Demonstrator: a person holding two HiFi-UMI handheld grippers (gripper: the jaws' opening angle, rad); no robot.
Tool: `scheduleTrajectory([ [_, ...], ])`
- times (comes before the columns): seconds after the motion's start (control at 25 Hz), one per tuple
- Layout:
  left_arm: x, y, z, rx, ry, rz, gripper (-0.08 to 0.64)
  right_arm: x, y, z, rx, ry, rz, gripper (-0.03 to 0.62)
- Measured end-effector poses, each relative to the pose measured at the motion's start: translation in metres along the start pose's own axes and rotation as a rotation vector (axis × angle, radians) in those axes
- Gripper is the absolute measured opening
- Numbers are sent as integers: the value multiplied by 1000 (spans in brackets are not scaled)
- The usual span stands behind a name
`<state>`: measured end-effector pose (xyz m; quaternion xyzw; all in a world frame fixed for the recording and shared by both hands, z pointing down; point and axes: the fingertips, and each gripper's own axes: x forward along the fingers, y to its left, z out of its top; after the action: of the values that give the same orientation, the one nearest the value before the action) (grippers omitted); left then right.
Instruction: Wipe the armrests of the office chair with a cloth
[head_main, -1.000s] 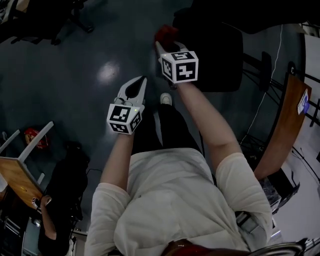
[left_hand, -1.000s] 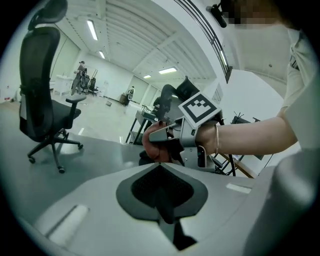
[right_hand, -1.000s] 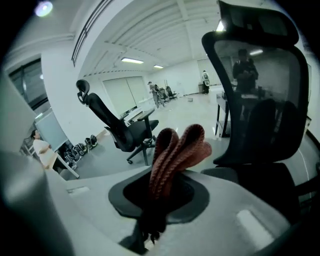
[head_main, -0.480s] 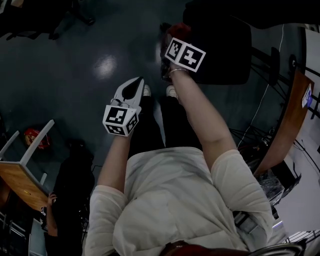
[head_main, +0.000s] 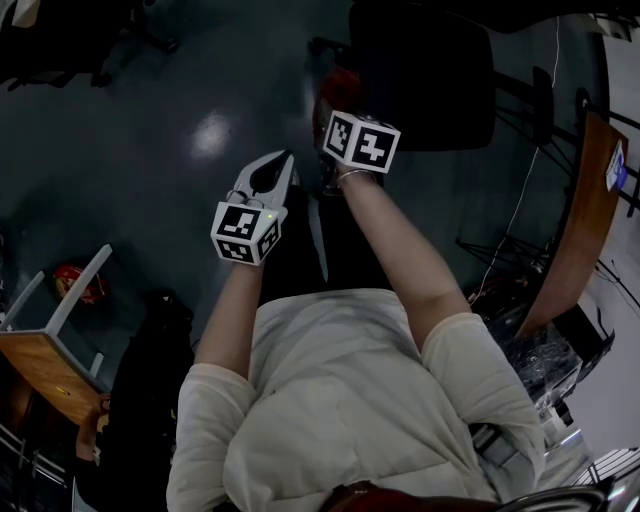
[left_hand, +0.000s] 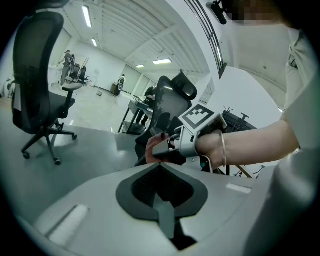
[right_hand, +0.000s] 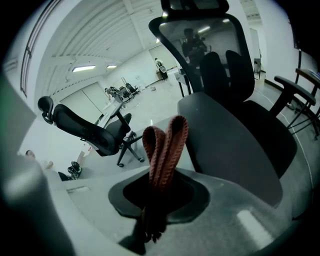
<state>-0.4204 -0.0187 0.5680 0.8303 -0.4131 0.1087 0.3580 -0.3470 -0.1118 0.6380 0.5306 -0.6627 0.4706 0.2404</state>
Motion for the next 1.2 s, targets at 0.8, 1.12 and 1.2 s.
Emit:
scheduleTrajectory([
  [0.8,45,-70,-14,17,3,26,17,-67,-116,-72,-237,154,5,49],
  [1.12,55,-98,-10,26,-29,67,17,-96,-173,-50,-267,141,14,49],
  [1.2,55,-109,-6,48,-40,63,17,-110,-179,-42,-254,113,42,50],
])
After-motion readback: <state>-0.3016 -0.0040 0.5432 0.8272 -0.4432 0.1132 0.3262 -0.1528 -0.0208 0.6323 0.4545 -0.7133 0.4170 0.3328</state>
